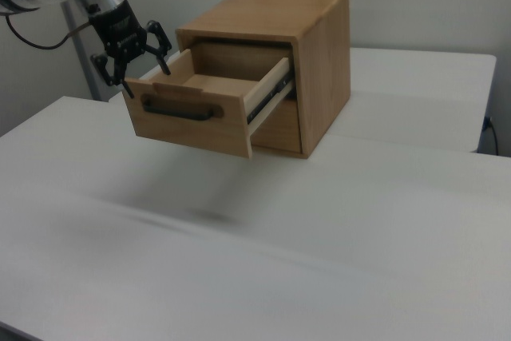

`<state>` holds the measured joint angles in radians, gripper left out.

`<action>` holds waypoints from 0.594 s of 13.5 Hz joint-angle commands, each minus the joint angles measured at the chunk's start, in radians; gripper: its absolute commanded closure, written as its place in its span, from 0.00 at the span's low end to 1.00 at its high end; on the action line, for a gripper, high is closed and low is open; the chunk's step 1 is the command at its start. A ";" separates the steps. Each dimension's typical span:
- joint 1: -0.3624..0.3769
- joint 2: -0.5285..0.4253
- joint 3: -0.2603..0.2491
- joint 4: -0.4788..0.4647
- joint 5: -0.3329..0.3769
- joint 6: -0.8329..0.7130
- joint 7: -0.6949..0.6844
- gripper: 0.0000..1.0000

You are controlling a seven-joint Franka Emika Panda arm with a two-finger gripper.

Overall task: Open the drawer by sliding it
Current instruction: 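Open the gripper and lift it up off the handle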

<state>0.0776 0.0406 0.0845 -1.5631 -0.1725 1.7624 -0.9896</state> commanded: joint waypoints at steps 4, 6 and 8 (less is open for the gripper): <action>-0.013 -0.085 0.009 -0.003 0.022 -0.113 0.508 0.00; -0.015 -0.085 0.008 -0.005 0.024 -0.174 0.732 0.00; -0.038 -0.087 -0.011 -0.024 0.121 -0.254 0.879 0.00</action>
<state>0.0721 -0.0293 0.0841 -1.5508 -0.1564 1.5878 -0.3016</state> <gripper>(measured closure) 0.000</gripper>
